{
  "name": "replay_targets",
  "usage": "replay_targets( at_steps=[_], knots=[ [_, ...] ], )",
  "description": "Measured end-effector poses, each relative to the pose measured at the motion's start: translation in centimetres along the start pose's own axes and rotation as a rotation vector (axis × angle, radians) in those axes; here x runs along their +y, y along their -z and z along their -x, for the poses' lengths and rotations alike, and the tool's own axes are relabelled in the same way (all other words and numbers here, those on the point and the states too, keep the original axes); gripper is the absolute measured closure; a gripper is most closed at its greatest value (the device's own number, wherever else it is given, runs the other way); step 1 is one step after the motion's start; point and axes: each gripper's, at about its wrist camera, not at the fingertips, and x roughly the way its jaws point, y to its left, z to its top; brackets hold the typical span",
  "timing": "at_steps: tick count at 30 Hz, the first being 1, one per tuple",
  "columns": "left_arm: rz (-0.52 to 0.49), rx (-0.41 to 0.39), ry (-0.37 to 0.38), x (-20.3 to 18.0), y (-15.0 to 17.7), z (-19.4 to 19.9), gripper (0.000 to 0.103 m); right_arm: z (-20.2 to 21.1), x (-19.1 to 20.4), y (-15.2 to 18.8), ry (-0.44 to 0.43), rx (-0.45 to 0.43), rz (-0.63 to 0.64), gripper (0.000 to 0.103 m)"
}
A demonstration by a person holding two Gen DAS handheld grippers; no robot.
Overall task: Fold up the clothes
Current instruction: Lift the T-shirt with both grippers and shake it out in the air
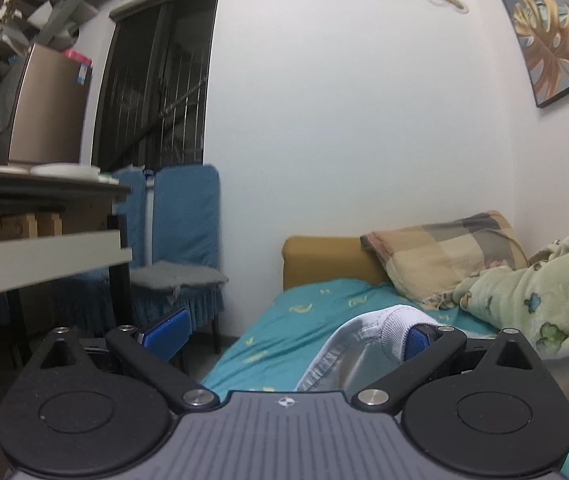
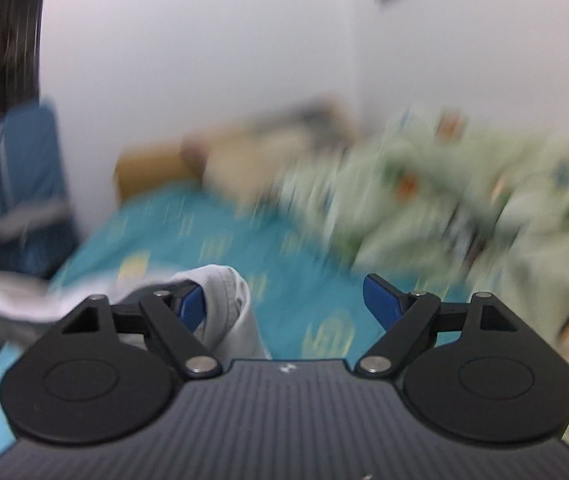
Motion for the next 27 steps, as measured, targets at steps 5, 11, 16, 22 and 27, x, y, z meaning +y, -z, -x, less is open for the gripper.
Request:
replay_targets(
  at_steps=[5,11,16,22,27],
  knots=[
    [0.005,0.017,-0.008,0.2,0.2,-0.3,0.000,-5.4,0.1,3.1,-0.150,0.390,-0.094,0.020],
    [0.006,0.010,-0.014,0.5,0.1,-0.2,0.000,-6.7,-0.1,5.2,-0.163,0.576,-0.171,0.020],
    [-0.003,0.001,-0.020,0.3,0.1,-0.1,0.000,-5.3,0.8,4.8,-0.076,0.493,-0.047,0.020],
    [0.040,-0.004,-0.077,1.4,-0.3,0.4,0.000,1.0,0.1,0.5,0.077,0.002,-0.042,0.020],
    [0.109,0.000,-0.085,2.7,-1.4,1.9,0.000,5.2,0.2,-1.7,0.072,-0.221,-0.029,0.019]
  ],
)
